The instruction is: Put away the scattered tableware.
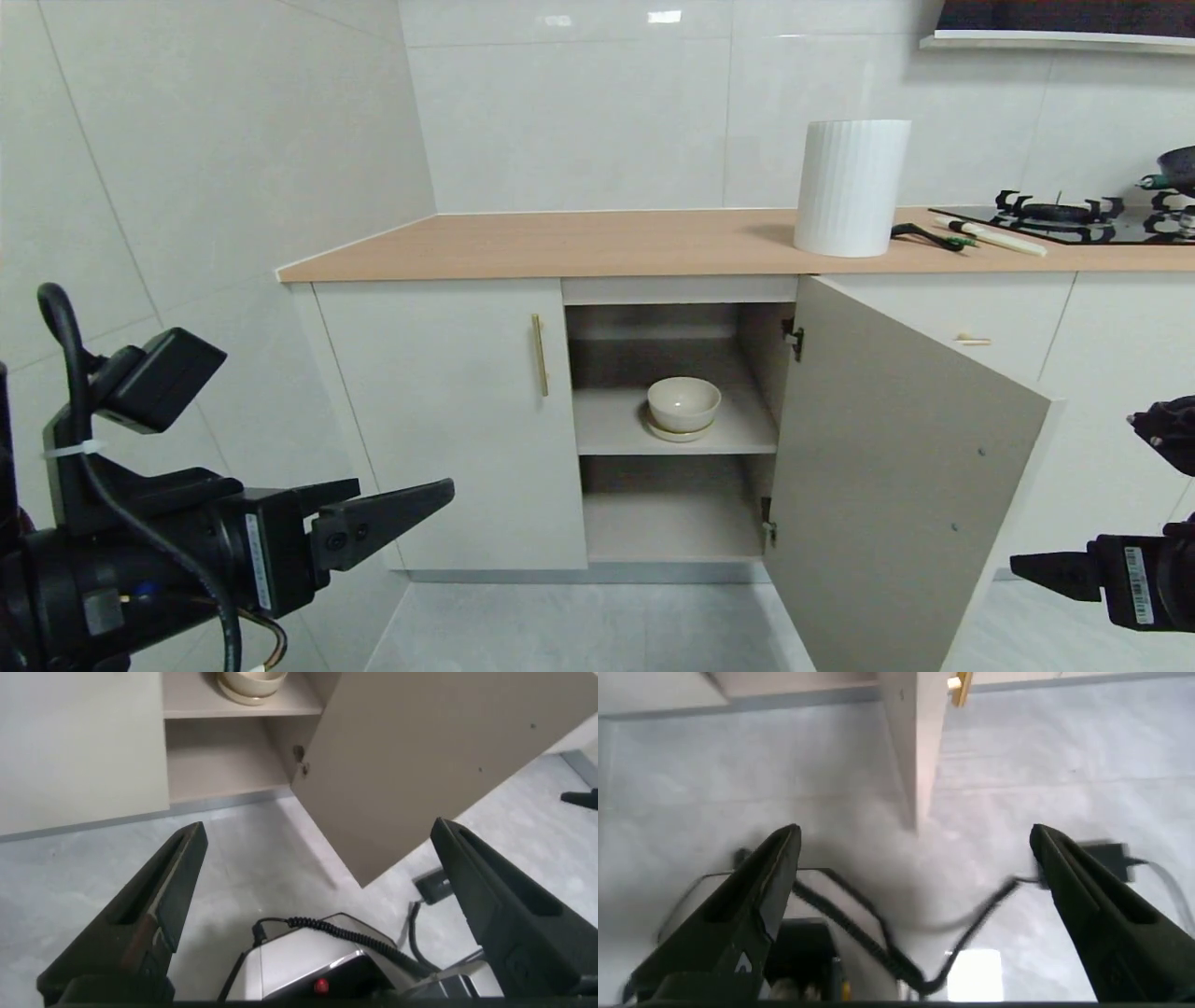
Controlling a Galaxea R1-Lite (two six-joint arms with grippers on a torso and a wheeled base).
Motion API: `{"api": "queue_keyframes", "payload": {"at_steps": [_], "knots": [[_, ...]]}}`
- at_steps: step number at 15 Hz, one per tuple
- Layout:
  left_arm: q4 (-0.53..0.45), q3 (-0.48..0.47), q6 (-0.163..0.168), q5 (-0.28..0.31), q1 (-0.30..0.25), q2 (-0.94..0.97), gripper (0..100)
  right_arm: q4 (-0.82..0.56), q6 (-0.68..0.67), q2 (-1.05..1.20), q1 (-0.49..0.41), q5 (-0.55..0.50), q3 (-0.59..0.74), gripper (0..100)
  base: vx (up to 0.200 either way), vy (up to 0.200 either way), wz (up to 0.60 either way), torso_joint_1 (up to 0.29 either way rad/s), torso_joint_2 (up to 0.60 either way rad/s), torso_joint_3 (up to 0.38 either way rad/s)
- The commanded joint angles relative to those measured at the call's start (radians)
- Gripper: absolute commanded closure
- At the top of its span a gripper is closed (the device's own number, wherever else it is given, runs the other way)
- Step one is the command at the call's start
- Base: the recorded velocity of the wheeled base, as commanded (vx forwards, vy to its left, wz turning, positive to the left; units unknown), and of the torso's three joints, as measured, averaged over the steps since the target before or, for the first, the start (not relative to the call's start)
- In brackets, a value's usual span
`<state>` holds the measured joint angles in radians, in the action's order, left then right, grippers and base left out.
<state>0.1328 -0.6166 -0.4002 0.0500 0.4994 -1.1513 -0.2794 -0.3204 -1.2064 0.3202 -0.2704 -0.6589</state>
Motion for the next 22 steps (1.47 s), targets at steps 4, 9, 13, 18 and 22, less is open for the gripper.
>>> {"api": "queue_keyframes", "payload": {"at_steps": [4, 9, 13, 18, 22], "knots": [[0.001, 0.0, -0.002, 0.002, 0.001, -0.002, 0, 0.006, 0.155, -0.048, -0.329, 0.013, -0.041, 0, 0.0, 0.0, 0.0, 0.0, 0.0, 0.0], [0.001, 0.0, -0.003, 0.002, 0.001, -0.001, 0, 0.252, 0.06, -0.226, -0.375, 0.013, -0.016, 0, 0.0, 0.0, 0.0, 0.0, 0.0, 0.0], [0.001, 0.0, -0.005, 0.014, 0.001, 0.001, 0, 0.419, -0.016, -0.394, -0.377, 0.017, 0.015, 0, 0.0, 0.0, 0.0, 0.0, 0.0, 0.0], [0.001, 0.0, -0.005, 0.033, 0.001, 0.002, 0, 0.439, -0.063, -0.403, -0.366, 0.115, 0.018, 0, 0.0, 0.0, 0.0, 0.0, 0.0, 0.0], [0.002, -0.009, -0.005, 0.034, 0.001, 0.005, 0, 0.439, -0.103, -0.412, -0.233, 0.126, 0.016, 0, 0.0, 0.0, 0.0, 0.0, 0.0, 0.0]]}}
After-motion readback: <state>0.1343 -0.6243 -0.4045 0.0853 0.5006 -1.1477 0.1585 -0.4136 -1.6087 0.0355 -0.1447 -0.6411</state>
